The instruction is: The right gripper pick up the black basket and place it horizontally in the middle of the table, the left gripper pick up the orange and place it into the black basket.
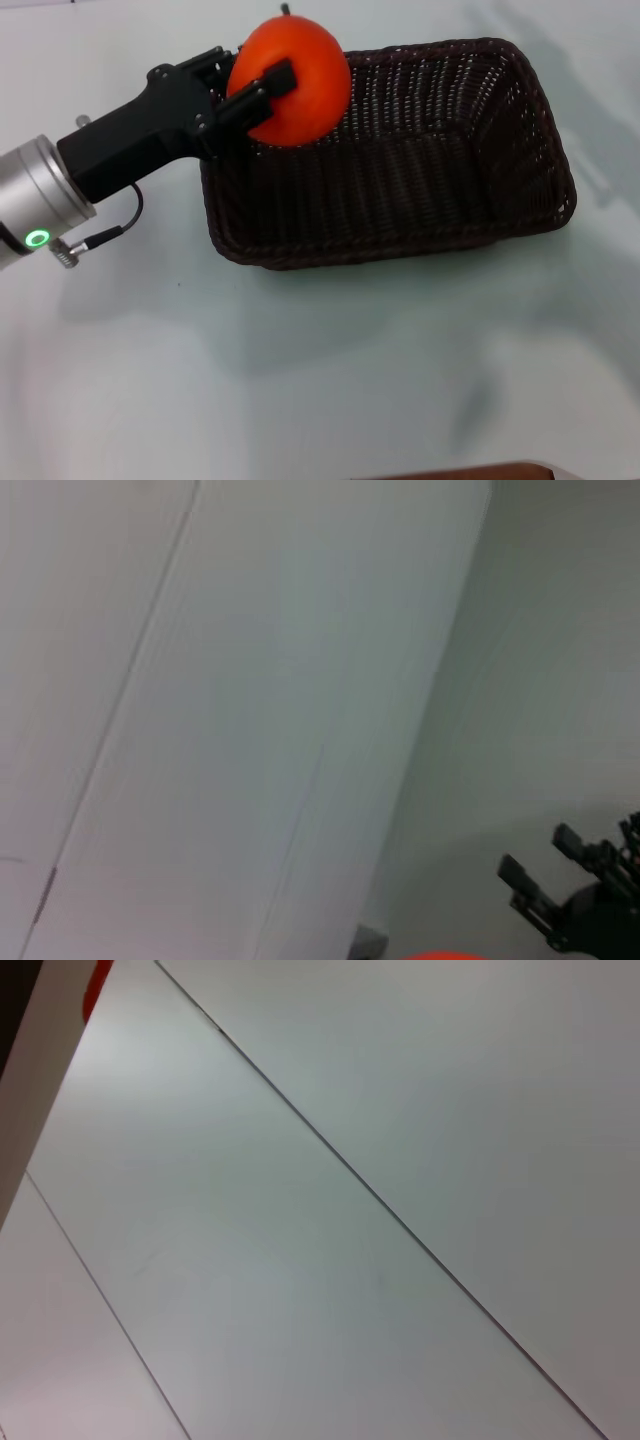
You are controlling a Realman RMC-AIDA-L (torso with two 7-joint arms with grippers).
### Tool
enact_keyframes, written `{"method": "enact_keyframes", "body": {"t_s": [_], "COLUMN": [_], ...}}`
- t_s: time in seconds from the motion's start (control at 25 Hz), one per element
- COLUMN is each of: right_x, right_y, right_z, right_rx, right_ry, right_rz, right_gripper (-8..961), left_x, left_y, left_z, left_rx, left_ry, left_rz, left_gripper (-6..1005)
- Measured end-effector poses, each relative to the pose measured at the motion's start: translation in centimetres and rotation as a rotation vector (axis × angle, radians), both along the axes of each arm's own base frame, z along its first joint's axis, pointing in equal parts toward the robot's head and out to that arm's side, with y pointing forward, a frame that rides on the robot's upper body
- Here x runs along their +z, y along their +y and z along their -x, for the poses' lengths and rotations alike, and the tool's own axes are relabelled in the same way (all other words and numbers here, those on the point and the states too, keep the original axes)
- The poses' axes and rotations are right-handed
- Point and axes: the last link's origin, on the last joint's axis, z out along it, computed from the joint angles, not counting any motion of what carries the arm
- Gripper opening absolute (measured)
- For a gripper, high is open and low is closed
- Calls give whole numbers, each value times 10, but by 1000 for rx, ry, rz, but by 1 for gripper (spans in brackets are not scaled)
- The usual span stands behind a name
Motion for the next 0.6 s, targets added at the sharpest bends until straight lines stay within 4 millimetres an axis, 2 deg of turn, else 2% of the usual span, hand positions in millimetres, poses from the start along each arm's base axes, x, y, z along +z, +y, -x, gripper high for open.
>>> {"method": "enact_keyframes", "body": {"t_s": [0.08,0.16,0.32,0.44,0.48,0.52,0.6], "right_x": [0,0,-1,-1,-1,-1,-3], "right_y": [0,0,1,1,1,2,1], "right_z": [0,0,0,-1,-1,-1,-1], "right_rx": [-1,-1,-3,-14,-17,-19,-22], "right_ry": [-5,-12,-26,-24,-26,-28,-43], "right_rz": [-5,-11,-30,-48,-54,-59,-76], "right_gripper": [678,678,678,678,678,678,678], "left_x": [0,5,28,45,53,53,62], "left_y": [-1,-2,-9,-19,-26,-26,-36], "left_z": [2,10,41,64,78,78,95], "left_rx": [-2,21,134,209,254,254,321], "left_ry": [6,7,-16,-23,-21,-21,-26], "left_rz": [-15,-47,-160,-268,-332,-332,-420], "left_gripper": [263,347,515,751,765,779,807]}}
